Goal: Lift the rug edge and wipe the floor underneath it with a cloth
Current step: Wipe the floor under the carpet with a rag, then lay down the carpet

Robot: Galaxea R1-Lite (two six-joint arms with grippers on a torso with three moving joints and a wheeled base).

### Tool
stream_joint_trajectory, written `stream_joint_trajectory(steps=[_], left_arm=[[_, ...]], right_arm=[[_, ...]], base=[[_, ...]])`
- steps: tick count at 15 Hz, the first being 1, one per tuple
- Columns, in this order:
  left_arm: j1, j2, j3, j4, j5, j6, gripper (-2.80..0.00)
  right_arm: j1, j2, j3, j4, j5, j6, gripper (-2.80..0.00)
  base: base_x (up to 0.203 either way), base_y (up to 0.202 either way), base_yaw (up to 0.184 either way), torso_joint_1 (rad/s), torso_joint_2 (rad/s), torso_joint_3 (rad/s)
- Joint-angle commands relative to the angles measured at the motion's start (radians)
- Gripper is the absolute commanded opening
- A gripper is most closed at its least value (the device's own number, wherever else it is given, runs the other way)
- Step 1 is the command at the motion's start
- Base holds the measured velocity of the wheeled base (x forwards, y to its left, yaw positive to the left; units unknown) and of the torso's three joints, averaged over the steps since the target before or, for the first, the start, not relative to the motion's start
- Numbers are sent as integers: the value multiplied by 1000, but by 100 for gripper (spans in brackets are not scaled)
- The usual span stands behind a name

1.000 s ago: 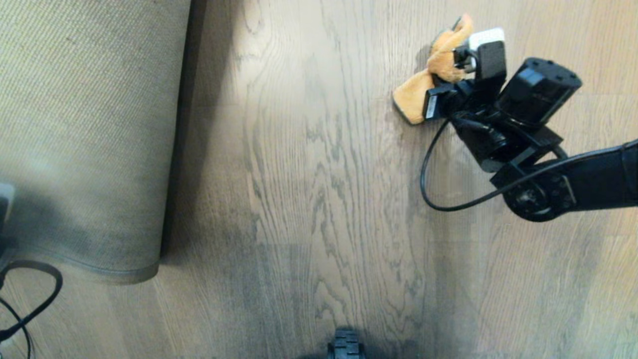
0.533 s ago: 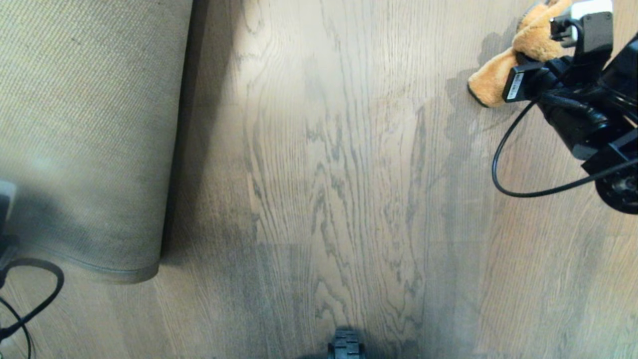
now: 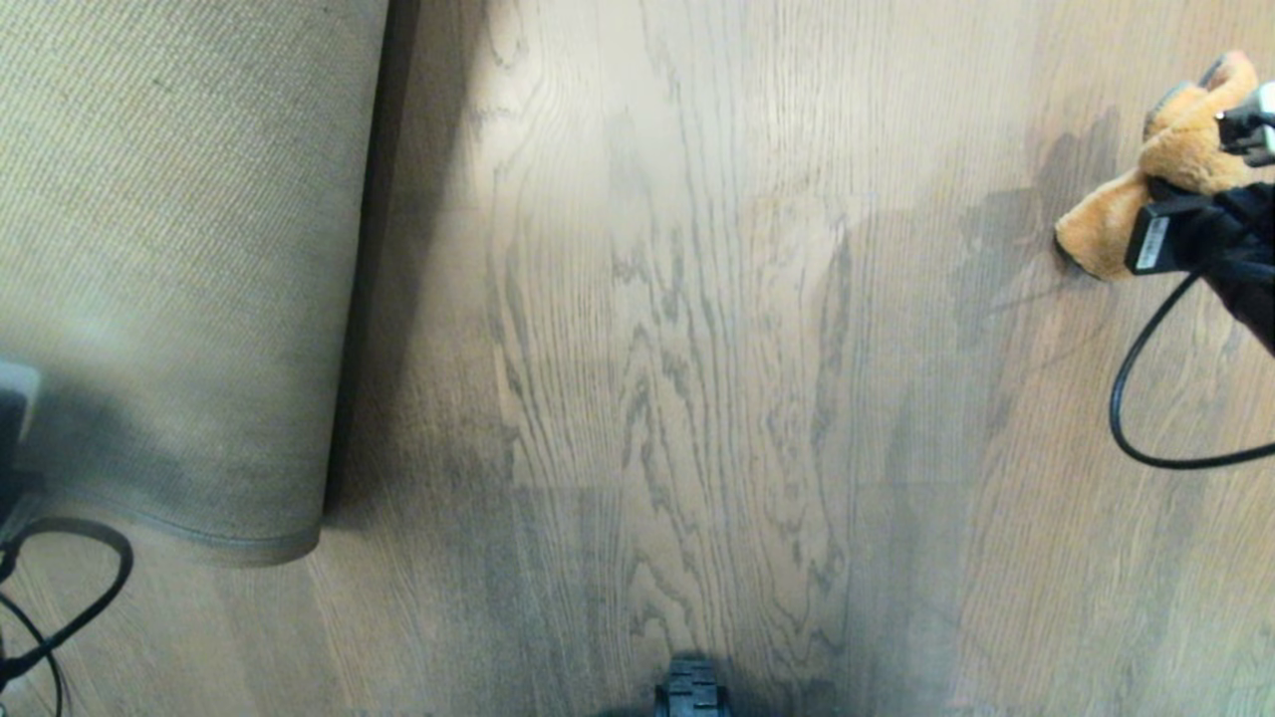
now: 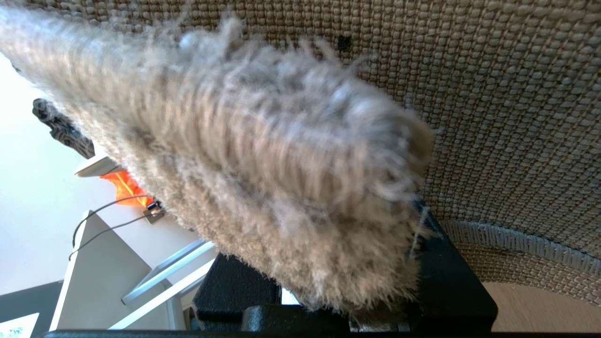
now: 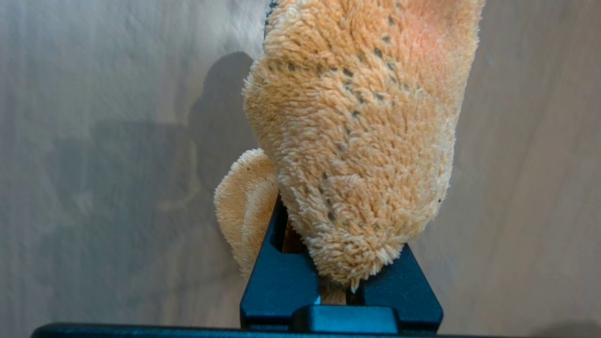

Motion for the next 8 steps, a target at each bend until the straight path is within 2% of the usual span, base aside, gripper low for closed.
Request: stream_joint_trajectory(steps=[1, 6, 8], left_arm=[[0, 4, 2, -48, 4, 5, -280], [0, 4, 2, -48, 4, 5, -280], [0, 4, 2, -48, 4, 5, -280]], right_arm=[[-77, -85, 60, 36, 36, -2, -280], [-267, -133, 181, 50, 175, -2, -280], [-360, -135, 267, 37, 254, -5, -280]], base=[[0, 0, 0, 0, 0, 0], [0, 0, 0, 0, 0, 0], [0, 0, 0, 0, 0, 0]])
